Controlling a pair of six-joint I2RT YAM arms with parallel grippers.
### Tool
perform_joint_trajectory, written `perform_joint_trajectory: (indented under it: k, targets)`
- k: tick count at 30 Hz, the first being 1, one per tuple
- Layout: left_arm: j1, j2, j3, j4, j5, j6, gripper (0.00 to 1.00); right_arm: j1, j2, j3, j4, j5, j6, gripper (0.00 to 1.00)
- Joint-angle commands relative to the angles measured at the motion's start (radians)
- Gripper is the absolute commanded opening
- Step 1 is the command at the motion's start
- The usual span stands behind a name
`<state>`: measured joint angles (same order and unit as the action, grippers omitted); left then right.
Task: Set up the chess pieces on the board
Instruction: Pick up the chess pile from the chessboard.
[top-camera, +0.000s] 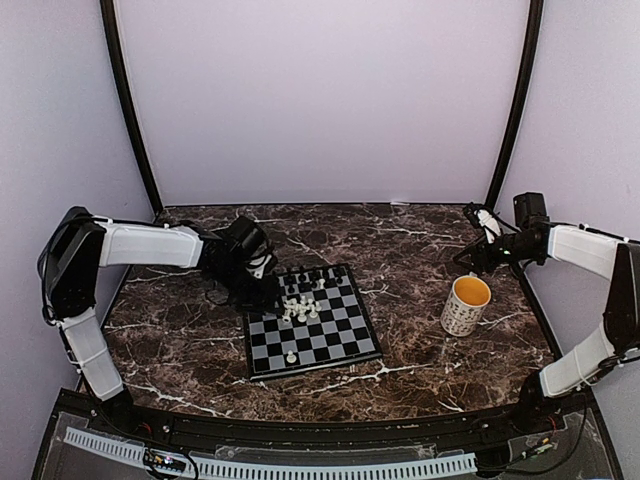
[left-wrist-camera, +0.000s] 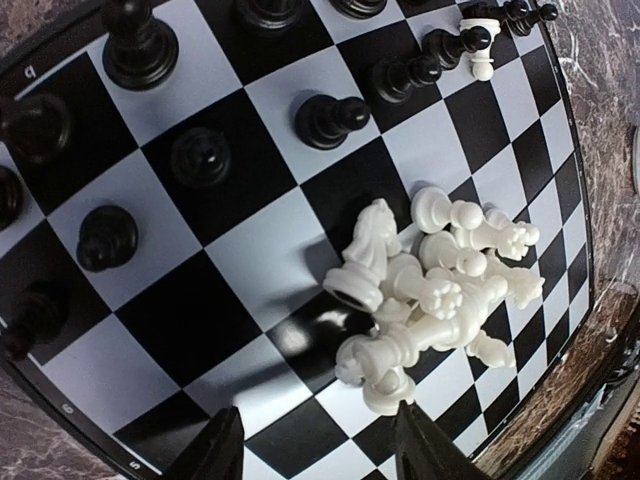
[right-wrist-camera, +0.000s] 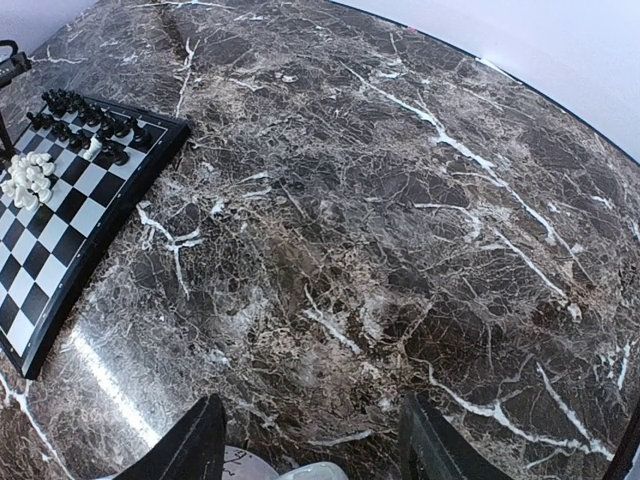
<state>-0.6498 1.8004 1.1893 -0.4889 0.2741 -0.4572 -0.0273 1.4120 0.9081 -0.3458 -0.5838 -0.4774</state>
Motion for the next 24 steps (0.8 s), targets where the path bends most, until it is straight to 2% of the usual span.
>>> perform_joint_trajectory:
  k: [1, 14, 24]
  targets:
    - [0.013, -0.081, -0.074, 0.145, 0.078, -0.13, 0.54, -0.003, 0.01, -0.004, 0.001, -0.008, -0.009, 0.6]
    - [0.071, -0.136, -0.226, 0.401, 0.134, -0.331, 0.52, -0.003, 0.019, 0.0, -0.005, -0.009, -0.012, 0.61]
    - [0.081, -0.084, -0.221, 0.48, 0.198, -0.384, 0.44, -0.003, 0.021, -0.002, -0.004, -0.003, -0.014, 0.62]
